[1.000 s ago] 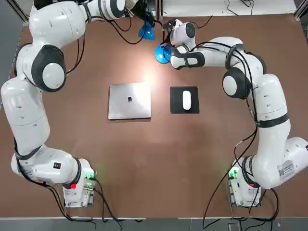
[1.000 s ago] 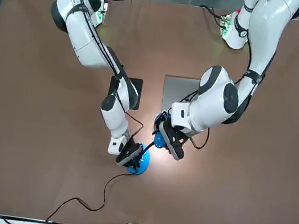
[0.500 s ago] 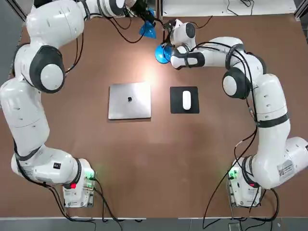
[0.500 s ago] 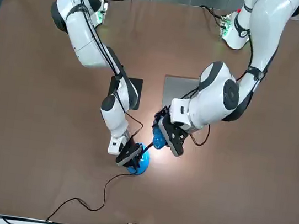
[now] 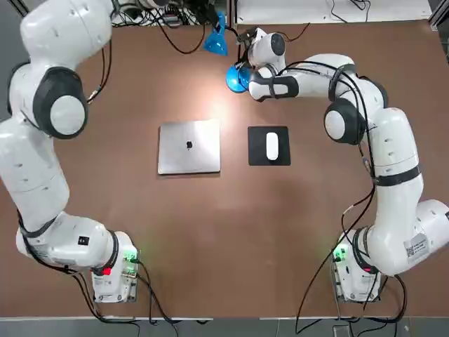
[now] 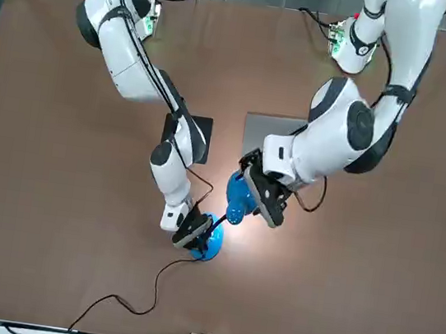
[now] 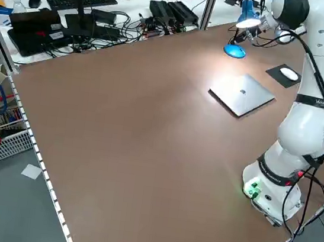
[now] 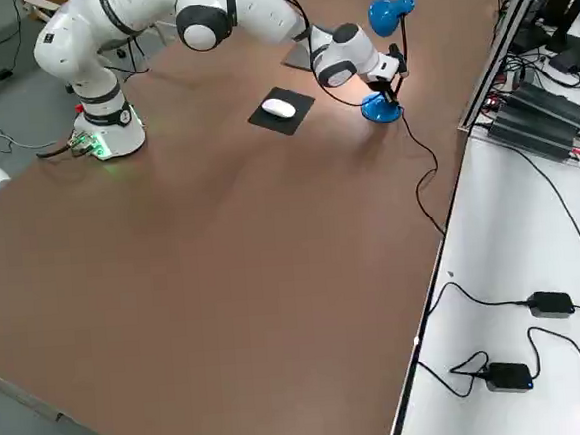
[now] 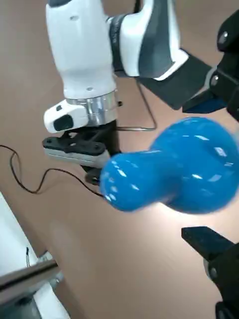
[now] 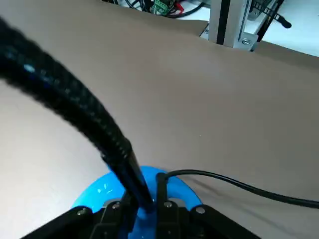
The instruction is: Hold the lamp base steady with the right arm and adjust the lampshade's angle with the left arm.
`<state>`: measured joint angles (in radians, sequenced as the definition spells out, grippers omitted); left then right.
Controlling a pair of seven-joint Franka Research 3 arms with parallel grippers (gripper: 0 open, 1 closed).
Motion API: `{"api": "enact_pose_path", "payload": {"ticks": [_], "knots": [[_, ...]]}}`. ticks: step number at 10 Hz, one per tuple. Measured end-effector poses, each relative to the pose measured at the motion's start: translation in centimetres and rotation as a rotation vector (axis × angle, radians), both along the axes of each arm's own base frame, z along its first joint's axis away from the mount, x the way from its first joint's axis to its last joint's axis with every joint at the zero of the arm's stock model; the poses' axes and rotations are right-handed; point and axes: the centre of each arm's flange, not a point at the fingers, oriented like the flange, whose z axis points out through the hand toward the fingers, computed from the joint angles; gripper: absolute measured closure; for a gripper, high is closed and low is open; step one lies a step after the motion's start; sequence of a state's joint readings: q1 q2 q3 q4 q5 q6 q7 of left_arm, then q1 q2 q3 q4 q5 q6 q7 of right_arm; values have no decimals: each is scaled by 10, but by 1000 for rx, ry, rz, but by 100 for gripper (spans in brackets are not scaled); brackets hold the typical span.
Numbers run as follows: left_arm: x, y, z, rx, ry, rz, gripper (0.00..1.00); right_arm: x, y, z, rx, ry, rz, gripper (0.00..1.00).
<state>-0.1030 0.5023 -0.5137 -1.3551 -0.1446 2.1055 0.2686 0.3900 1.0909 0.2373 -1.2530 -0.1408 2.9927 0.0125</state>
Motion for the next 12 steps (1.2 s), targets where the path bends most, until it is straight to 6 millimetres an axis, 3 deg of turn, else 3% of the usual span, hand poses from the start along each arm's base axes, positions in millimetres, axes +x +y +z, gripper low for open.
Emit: {"api": "enact_pose_path", "payload": {"ticks": [2,5,6,7,9,12], "knots": [[-6,61,54,75,33,32,0,0,-1,0,-1,0,-1,78],[-30,177,119,208,139,148,0,2,-4,-1,-5,-3,-6,66],[-35,220,132,234,174,208,0,4,-7,-2,-8,-4,-10,56],[-42,259,138,257,226,256,0,4,-7,-2,-7,-4,-12,53],[-47,327,143,250,277,346,0,5,-8,-2,-7,-4,-14,52],[-66,418,168,250,246,462,0,5,-8,-1,-5,-3,-18,48]]}}
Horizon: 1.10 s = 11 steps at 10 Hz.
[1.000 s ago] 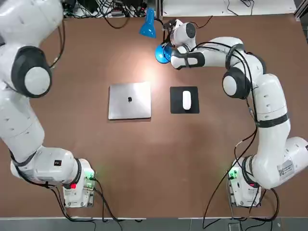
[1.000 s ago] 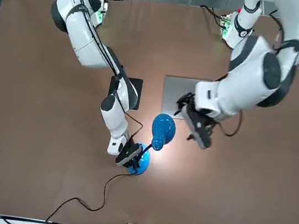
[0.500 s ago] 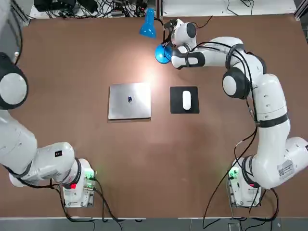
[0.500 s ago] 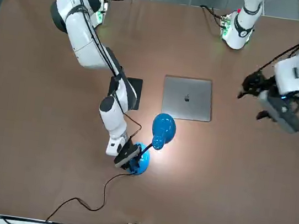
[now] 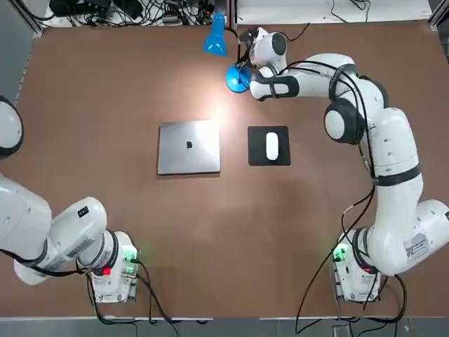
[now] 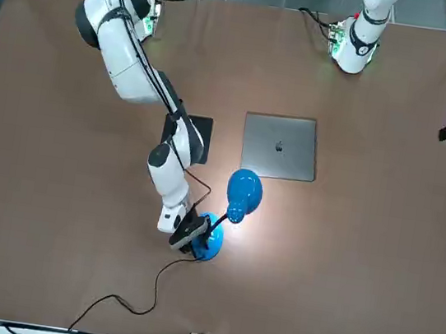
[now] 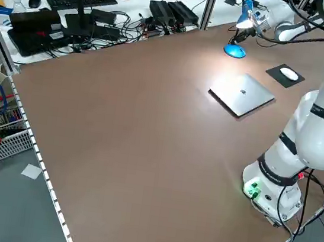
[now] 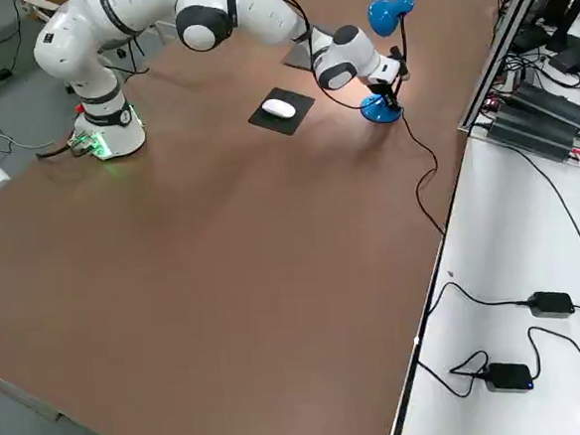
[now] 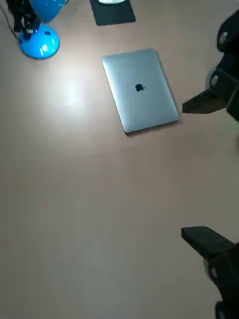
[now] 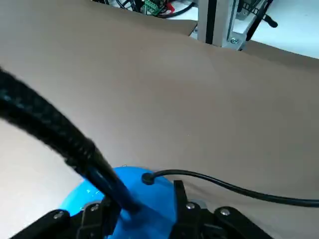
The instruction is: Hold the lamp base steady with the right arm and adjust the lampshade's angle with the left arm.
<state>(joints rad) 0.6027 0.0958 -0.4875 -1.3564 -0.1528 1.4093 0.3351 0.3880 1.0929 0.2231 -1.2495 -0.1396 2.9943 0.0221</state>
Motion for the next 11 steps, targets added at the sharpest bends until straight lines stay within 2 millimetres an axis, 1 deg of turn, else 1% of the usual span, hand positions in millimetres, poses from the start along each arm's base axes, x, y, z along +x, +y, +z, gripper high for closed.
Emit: {"api": "enact_pose_path", "payload": {"ticks": [1,2,3,5,6,7,8,9,10,11], "knots": [[-9,20,4,20,-6,26,0,0,0,0,2,1,-2,47],[-15,26,5,50,-14,44,0,0,0,1,6,3,-8,41],[-16,19,2,92,-23,44,0,1,1,3,12,1,-12,28],[-10,-14,-8,160,-13,97,0,1,5,7,21,-1,-15,22],[-8,-24,-10,169,-10,131,0,1,5,7,23,-2,-16,21],[-7,-25,-11,171,-10,148,0,1,6,9,26,-4,-17,17],[-6,-21,-13,172,-12,159,0,0,6,11,25,-3,-16,3],[-3,-17,-14,173,-23,169,0,-4,5,13,23,-4,-13,0],[1,-14,-16,165,-34,185,0,-11,0,16,21,-9,-10,0],[4,-14,-19,155,-39,211,1,-19,-10,17,10,-2,-10,0]]}}
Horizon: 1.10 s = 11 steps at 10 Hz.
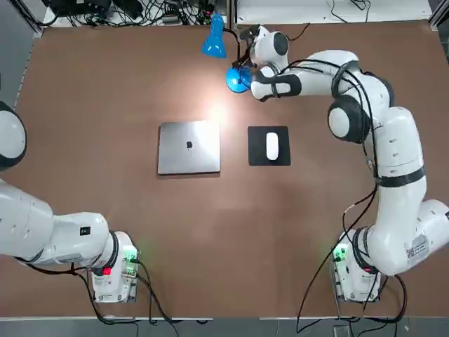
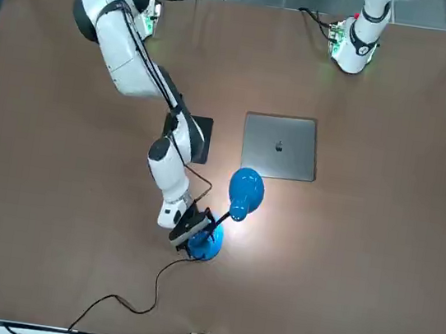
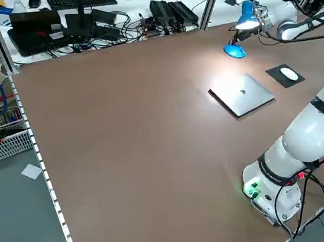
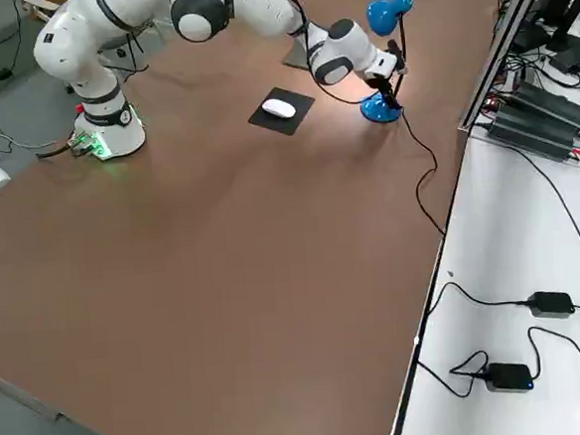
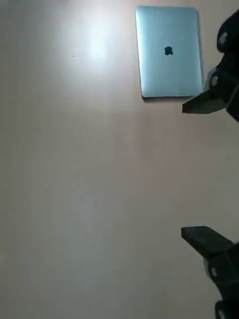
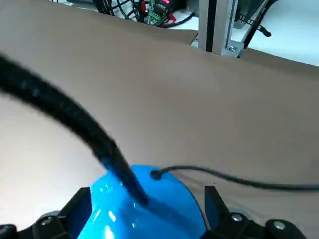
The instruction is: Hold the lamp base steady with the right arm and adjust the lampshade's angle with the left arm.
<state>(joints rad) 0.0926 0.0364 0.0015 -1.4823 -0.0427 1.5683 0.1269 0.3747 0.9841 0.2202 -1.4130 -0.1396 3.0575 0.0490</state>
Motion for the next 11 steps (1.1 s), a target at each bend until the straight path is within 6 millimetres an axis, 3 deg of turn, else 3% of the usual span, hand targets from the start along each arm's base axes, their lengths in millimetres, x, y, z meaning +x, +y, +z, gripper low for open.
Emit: {"api": "enact_pose_path", "payload": {"ticks": [2,5,6,8,11], "knots": [[3,-12,-3,-6,2,20,2,-18,-26,11,-32,27,-6,0],[4,-19,-3,-6,-3,44,2,-43,-80,72,-93,56,-49,0],[4,-13,-2,-5,-7,55,2,-51,-99,101,-139,102,-84,0],[4,-10,1,-4,-15,60,4,-67,-131,177,-220,227,-190,0],[4,-11,3,-4,-19,59,5,-103,-224,300,-248,423,-373,0]]}}
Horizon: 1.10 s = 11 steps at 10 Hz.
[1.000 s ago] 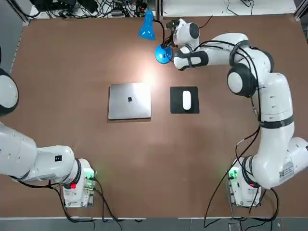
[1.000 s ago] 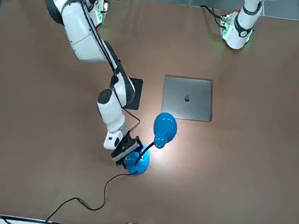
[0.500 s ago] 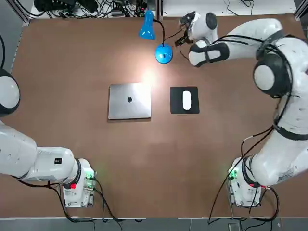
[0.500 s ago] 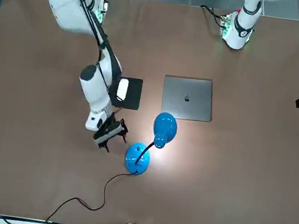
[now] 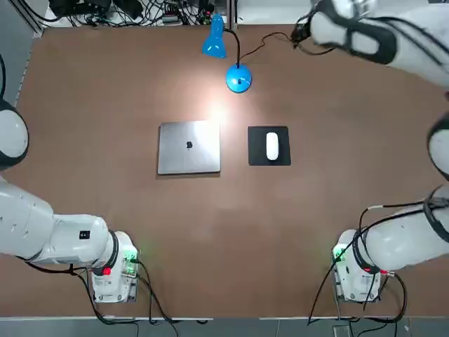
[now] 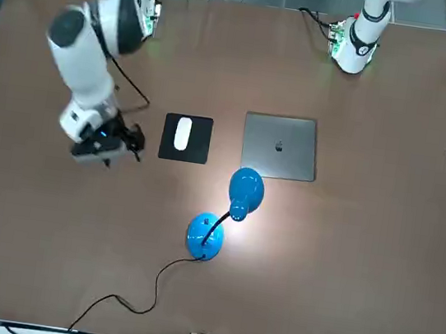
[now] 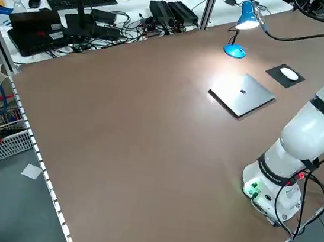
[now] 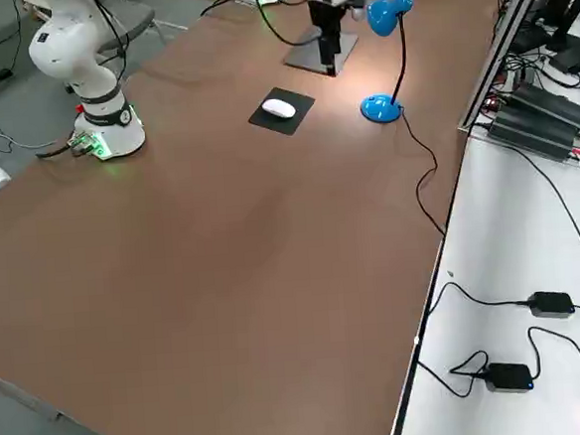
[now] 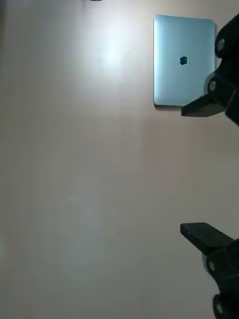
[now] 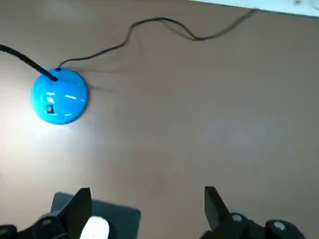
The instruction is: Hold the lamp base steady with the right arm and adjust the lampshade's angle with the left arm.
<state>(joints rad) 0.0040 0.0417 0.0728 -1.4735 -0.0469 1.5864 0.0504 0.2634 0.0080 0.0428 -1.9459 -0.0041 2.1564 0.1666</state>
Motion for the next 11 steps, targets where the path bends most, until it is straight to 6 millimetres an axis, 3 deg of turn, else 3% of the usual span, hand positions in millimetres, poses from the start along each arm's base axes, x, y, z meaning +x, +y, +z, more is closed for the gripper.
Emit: {"api": "enact_pose_path", "payload": {"ticks": [3,5,6,8,11], "knots": [[0,-2,1,-1,-1,8,5,-43,-94,94,-2,119,-199,0],[0,-2,0,-3,0,8,5,-51,-145,139,0,152,-295,0],[0,-1,0,-2,-1,11,5,-51,-168,148,1,158,-336,0],[1,-2,1,5,-11,7,5,-47,-205,141,-4,173,-350,0],[3,-8,-3,6,-11,-3,5,-38,-207,136,-22,156,-269,0]]}}
